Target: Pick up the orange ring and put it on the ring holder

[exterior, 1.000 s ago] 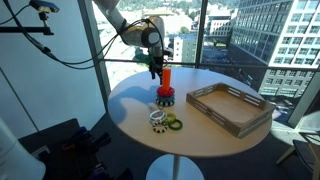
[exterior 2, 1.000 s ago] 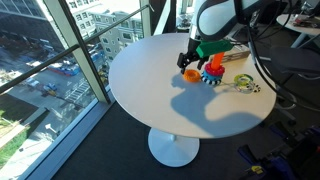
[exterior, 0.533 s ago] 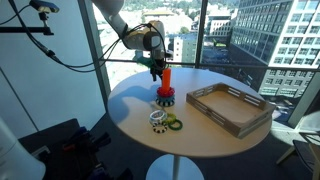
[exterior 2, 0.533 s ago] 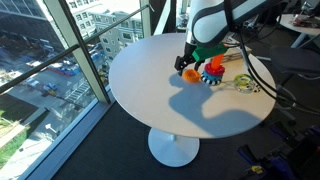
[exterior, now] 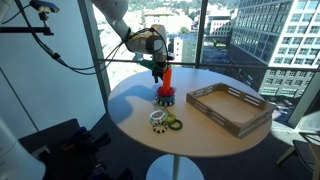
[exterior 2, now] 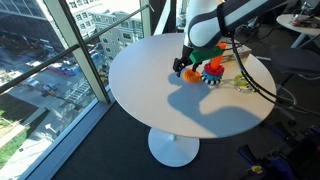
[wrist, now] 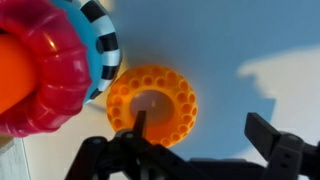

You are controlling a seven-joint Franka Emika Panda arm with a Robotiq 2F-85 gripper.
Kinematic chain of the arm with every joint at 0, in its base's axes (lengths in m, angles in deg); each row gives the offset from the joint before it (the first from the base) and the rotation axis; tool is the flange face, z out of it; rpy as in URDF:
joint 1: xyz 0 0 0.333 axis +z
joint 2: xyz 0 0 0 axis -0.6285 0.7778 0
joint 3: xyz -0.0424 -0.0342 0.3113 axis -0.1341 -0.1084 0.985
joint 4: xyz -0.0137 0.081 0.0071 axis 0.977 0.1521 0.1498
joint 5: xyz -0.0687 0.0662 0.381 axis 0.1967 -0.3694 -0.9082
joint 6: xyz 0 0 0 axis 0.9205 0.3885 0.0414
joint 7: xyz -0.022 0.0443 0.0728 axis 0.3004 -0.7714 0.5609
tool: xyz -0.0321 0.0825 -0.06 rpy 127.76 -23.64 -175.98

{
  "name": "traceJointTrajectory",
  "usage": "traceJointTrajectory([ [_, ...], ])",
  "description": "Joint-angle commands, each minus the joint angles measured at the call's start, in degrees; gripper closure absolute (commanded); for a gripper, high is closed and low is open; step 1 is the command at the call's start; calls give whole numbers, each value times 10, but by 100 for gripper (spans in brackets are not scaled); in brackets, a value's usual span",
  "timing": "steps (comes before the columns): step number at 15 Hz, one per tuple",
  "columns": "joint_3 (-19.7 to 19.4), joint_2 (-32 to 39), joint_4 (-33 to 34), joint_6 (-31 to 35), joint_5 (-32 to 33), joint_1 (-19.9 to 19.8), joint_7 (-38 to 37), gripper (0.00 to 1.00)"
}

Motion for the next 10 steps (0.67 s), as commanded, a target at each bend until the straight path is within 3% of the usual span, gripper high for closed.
traceJointTrajectory([
  [1, -3, 20, 32, -16, -7, 1, 4, 0],
  [10, -3, 18, 29, -23, -7, 4, -3, 0],
])
